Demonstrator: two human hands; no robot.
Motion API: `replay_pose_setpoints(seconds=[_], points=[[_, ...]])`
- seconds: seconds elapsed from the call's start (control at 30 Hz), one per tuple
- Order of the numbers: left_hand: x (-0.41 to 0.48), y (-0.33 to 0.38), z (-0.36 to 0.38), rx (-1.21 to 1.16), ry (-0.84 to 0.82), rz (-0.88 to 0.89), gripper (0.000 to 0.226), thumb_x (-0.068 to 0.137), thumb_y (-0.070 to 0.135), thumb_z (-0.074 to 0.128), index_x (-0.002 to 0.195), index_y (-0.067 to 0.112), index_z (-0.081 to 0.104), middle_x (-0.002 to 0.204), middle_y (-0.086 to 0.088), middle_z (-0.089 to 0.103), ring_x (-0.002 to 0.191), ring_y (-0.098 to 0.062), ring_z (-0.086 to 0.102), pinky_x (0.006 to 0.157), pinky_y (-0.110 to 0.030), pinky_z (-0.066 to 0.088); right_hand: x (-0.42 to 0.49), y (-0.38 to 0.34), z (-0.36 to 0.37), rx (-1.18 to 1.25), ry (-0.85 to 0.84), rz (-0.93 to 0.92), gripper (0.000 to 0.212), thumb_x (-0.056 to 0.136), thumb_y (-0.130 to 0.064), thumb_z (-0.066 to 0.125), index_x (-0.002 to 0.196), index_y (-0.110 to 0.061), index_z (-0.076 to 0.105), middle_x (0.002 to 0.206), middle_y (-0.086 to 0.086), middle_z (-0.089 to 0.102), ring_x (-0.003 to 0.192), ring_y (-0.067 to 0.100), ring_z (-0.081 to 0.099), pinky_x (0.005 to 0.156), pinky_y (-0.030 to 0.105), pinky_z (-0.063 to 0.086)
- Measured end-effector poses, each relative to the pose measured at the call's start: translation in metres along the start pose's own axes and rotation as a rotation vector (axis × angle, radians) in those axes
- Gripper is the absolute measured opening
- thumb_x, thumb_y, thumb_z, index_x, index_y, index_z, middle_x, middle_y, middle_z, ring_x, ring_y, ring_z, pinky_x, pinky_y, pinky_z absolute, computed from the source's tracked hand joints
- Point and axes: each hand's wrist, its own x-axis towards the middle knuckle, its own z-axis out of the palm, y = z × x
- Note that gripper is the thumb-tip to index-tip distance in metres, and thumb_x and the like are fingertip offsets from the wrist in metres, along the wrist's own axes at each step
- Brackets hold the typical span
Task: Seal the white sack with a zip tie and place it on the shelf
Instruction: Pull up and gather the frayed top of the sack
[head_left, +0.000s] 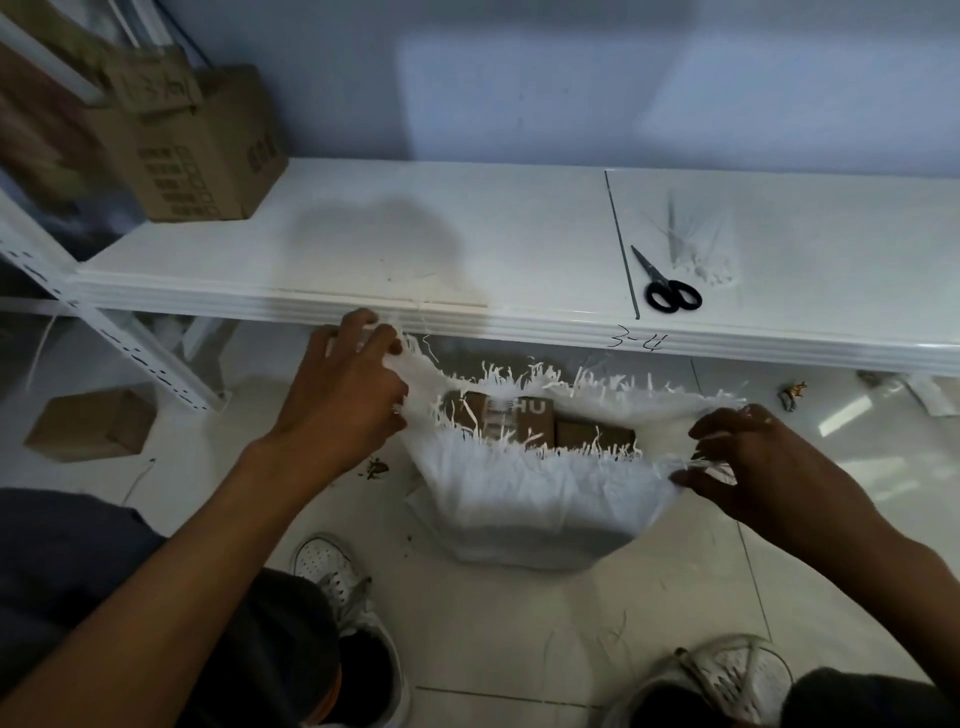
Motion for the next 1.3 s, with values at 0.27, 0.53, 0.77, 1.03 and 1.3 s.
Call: replay_pose_setpoints(seconds=[0.27,0.53,0.77,1.03,1.3], points=[[-0.006,-0.015,0.008,-0.384,0.018,-0.085,0.019,0.065,0.036,0.088,0.074,0.022,0.077,0.115,-0.003,0.069,0.123,-0.032,0.049,0.093,-0.049,0.049,0.003,0.017,0.014,0.237,0.189,-0.062,0.020,0.065,-0.011,0.087,0.072,-0.006,0.069,0.077,0.001,0.060,0.063,0.017,0.061,0.066,0.008,0.043],[-0.013,-0.018,0.015,-0.691,0.008,-0.218,0.023,0.072,0.017,0.084,0.090,0.006,0.073,0.085,-0.005,0.074,0.073,-0.008,0.068,0.070,-0.014,0.053,0.007,0.019,0.020,0.409,0.369,0.118,0.045,0.060,-0.002,0.088,0.087,-0.015,0.054,0.088,0.007,0.051,0.064,0.016,0.048,0.063,0.004,0.038],[-0.004,0.002,0.014,-1.116,0.042,-0.448,0.050,0.073,0.011,0.084,0.110,0.024,0.052,0.096,0.004,0.069,0.077,-0.001,0.072,0.066,-0.011,0.053,0.008,0.015,0.028,0.690,0.294,0.303,0.039,0.068,-0.024,0.084,0.102,-0.015,0.068,0.092,-0.007,0.069,0.077,0.001,0.067,0.067,0.006,0.049],[-0.009,0.000,0.025,-1.181,0.010,-0.619,0.005,0.087,0.021,0.072,0.091,0.021,0.074,0.093,-0.001,0.076,0.093,-0.019,0.071,0.095,-0.044,0.055,0.010,0.001,0.042,0.997,0.283,0.312,0.004,0.082,-0.017,0.074,0.083,-0.021,0.075,0.083,-0.005,0.077,0.076,0.011,0.071,0.069,0.023,0.053],[-0.007,0.012,0.033,-1.145,0.043,-0.516,0.018,0.091,0.014,0.066,0.090,0.032,0.066,0.093,0.011,0.069,0.094,-0.010,0.065,0.083,-0.032,0.050,0.014,-0.012,0.048,1.050,0.310,0.344,0.076,0.069,-0.059,0.070,0.070,0.016,0.060,0.070,0.037,0.059,0.060,0.014,0.047,0.054,0.029,0.036]])
